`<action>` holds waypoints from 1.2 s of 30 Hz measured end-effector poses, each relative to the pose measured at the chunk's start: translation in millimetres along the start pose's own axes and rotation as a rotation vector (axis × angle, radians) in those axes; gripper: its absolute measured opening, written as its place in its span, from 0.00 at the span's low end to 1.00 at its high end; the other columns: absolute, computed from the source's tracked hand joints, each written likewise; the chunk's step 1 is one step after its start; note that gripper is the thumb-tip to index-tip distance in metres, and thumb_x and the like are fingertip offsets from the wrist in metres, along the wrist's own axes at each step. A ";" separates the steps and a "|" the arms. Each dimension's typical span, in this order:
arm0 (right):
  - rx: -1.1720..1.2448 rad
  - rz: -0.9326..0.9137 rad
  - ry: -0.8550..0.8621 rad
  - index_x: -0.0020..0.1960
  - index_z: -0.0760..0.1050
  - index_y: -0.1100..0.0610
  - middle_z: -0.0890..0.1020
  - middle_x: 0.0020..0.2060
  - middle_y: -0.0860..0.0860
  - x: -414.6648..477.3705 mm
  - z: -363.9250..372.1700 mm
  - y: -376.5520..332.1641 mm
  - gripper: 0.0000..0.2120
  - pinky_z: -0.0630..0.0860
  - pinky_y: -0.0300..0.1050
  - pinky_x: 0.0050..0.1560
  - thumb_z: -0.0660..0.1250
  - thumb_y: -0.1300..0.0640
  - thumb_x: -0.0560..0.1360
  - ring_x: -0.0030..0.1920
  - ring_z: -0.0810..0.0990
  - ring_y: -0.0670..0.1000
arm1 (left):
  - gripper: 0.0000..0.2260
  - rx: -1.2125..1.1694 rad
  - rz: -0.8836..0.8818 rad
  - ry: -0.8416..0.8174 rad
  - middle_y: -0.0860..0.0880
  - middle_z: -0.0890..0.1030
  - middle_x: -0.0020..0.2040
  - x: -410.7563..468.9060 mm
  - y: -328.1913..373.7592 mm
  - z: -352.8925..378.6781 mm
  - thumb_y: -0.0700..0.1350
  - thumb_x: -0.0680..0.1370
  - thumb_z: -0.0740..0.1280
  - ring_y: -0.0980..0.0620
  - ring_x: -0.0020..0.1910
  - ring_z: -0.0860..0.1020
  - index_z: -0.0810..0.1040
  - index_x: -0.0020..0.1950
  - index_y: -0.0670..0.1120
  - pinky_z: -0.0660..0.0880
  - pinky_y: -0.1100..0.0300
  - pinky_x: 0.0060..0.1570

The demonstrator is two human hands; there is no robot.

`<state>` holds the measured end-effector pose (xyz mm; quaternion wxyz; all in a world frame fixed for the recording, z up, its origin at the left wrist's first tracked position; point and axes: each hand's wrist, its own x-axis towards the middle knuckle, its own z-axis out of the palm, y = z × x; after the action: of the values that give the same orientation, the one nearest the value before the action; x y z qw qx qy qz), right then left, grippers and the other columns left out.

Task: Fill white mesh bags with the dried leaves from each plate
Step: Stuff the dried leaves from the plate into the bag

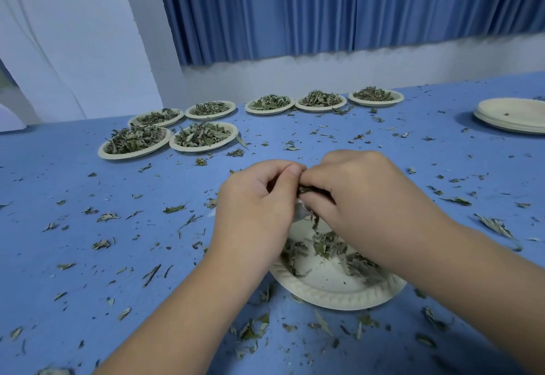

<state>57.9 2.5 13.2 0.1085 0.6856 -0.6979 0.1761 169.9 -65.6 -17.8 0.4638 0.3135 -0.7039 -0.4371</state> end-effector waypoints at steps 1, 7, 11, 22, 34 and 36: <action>0.040 -0.019 -0.015 0.50 0.77 0.49 0.68 0.38 0.45 -0.6 -0.3 1.9 0.11 0.71 0.44 0.47 0.57 0.49 0.79 0.44 0.73 0.49 | 0.12 -0.016 -0.018 0.010 0.51 0.82 0.31 0.3 0.2 0.0 0.43 0.79 0.66 0.58 0.30 0.79 0.85 0.40 0.54 0.82 0.53 0.40; 0.165 -0.020 0.001 0.55 0.75 0.49 0.73 0.44 0.43 -5.4 0.7 4.6 0.08 0.69 0.41 0.49 0.60 0.51 0.79 0.47 0.73 0.45 | 0.11 -0.011 -0.016 0.037 0.52 0.82 0.32 0.0 2.2 -0.9 0.44 0.79 0.66 0.57 0.32 0.80 0.85 0.41 0.53 0.82 0.50 0.41; 0.261 0.058 0.119 0.54 0.65 0.46 0.78 0.43 0.44 -4.9 1.9 2.7 0.10 0.74 0.46 0.42 0.64 0.50 0.77 0.42 0.75 0.45 | 0.13 -0.053 -0.032 0.044 0.55 0.78 0.26 -1.0 4.7 0.3 0.42 0.80 0.65 0.61 0.25 0.77 0.85 0.39 0.52 0.81 0.57 0.37; 0.176 -0.075 0.259 0.42 0.83 0.56 0.81 0.36 0.49 -8.9 5.9 5.4 0.05 0.77 0.47 0.39 0.69 0.61 0.70 0.38 0.79 0.51 | 0.09 -0.211 -0.114 0.054 0.51 0.82 0.31 -0.2 6.7 0.5 0.41 0.79 0.67 0.56 0.26 0.78 0.85 0.42 0.48 0.75 0.64 0.29; 0.498 0.069 0.255 0.47 0.83 0.47 0.80 0.35 0.42 -5.9 6.6 12.0 0.08 0.70 0.29 0.41 0.73 0.58 0.70 0.38 0.77 0.40 | 0.09 -0.116 -0.069 0.024 0.50 0.85 0.36 -2.2 6.4 -0.8 0.43 0.80 0.66 0.57 0.31 0.80 0.85 0.44 0.49 0.79 0.59 0.36; 0.555 0.124 0.304 0.40 0.80 0.47 0.81 0.32 0.43 -4.6 9.9 12.0 0.05 0.73 0.35 0.38 0.75 0.56 0.68 0.35 0.78 0.43 | 0.10 -0.105 -0.067 0.007 0.51 0.84 0.35 -3.8 6.7 -0.5 0.43 0.80 0.65 0.57 0.30 0.81 0.85 0.44 0.50 0.80 0.55 0.38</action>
<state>47.0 2.8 1.3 0.0096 0.6111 -0.6396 0.4662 171.5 -59.7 -13.0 0.4670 0.3137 -0.6675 -0.4878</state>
